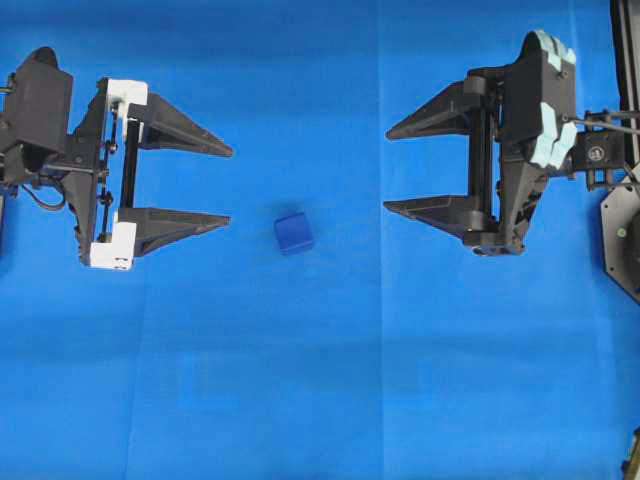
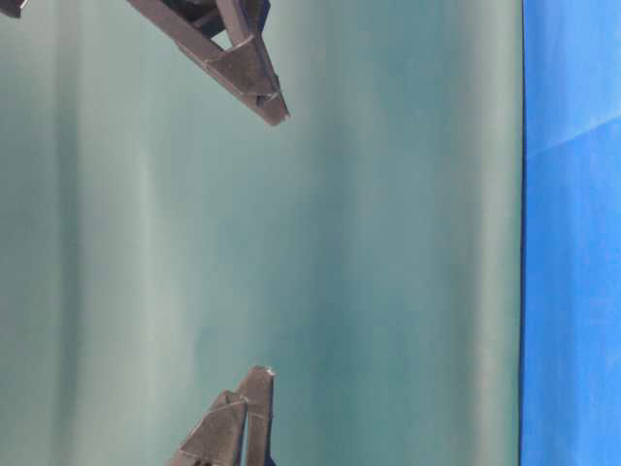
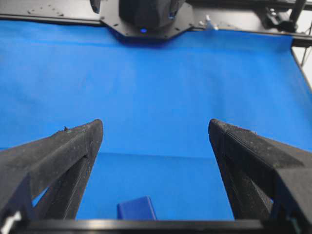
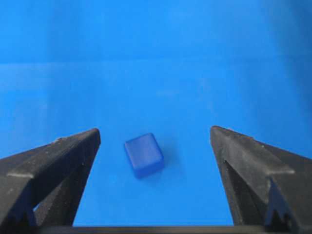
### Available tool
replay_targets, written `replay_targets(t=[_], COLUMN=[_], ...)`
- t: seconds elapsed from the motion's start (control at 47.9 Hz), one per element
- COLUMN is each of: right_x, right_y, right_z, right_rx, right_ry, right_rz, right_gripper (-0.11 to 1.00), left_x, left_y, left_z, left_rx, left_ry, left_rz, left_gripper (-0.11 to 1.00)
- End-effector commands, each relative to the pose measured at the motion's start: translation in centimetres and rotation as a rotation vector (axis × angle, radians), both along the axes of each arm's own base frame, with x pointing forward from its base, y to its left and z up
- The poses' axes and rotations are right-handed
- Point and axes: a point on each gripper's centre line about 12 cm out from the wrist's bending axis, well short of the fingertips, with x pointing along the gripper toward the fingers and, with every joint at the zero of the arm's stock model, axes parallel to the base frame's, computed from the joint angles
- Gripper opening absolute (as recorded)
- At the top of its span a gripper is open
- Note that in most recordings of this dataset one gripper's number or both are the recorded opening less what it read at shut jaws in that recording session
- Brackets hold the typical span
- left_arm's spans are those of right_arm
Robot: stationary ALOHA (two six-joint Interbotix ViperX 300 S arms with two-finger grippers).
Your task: Handover the blue block to the right arm after grasping it with the left arm, then place it in the designated position.
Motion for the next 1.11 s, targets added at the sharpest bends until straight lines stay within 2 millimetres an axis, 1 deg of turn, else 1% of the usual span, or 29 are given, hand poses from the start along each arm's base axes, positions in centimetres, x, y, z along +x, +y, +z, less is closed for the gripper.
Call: replay_targets(t=[0.0,0.271,0.48,0.814,1.086], right_x=[0.0,0.0,-0.2,-0.7,-0.8], right_y=[0.1,0.1,0.3,0.2,0.2], right_z=[0.8,1.1,1.3,-0.1,-0.3], right_rx=[-0.007,-0.021,-0.058,-0.049,-0.046], right_ry=[-0.027,-0.051,-0.134,-0.208,-0.221], right_rz=[0.005,0.014,0.05,0.074,0.077], right_gripper=[0.87,0.87,0.87,0.87,0.87], left_x=[0.2,0.3,0.2,0.3,0.3], left_y=[-0.1,-0.1,-0.1,-0.1,-0.1], left_z=[1.4,1.5,1.5,1.5,1.5], left_rx=[0.001,0.001,0.001,0.001,0.001], left_ry=[-0.043,-0.043,-0.045,-0.046,-0.043], left_rz=[-0.004,-0.004,-0.004,-0.004,-0.004], left_gripper=[0.93,0.93,0.93,0.93,0.93])
